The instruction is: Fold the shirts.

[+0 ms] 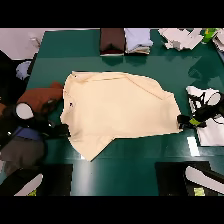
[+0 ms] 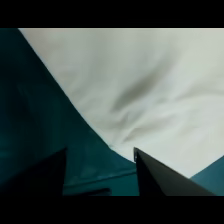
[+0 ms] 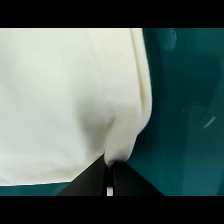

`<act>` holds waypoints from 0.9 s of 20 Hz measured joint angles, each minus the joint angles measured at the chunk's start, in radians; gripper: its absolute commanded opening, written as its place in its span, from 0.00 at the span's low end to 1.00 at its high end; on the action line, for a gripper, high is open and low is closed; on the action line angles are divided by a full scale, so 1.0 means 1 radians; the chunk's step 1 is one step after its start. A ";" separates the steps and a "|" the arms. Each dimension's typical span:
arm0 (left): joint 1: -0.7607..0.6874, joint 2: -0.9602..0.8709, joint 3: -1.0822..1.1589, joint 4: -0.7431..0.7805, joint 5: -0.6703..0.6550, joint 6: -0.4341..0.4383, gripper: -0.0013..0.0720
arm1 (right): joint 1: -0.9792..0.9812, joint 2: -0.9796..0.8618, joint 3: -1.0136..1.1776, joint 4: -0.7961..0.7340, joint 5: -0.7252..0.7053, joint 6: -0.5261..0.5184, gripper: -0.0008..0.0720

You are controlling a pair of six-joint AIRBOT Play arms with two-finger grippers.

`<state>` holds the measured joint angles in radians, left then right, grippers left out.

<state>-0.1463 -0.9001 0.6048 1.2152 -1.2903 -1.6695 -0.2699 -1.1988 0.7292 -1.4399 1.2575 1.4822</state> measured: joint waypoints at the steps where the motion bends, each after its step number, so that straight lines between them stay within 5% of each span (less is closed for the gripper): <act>1: -0.023 0.006 -0.032 -0.012 0.026 -0.013 0.72 | 0.000 0.000 0.000 0.000 0.000 0.000 0.04; 7: -0.177 -0.002 -0.117 -0.038 0.199 -0.088 0.67 | 0.000 0.000 0.000 0.000 0.000 0.000 0.04; 9: -0.199 -0.020 -0.123 -0.042 0.214 -0.098 0.08 | 0.000 0.001 0.000 0.000 0.001 0.000 0.04; 14: -0.220 -0.038 -0.053 -0.016 0.212 -0.102 0.05 | 0.000 0.065 0.027 0.001 -0.012 0.000 0.04; 18: -0.224 -0.040 0.237 0.112 0.126 -0.103 0.05 | 0.000 0.185 0.185 0.038 0.037 0.000 0.04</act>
<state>-0.3702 -0.9398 0.8413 1.3270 -1.1645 -1.7729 -0.2695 -1.0134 0.9146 -1.4017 1.2945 1.4822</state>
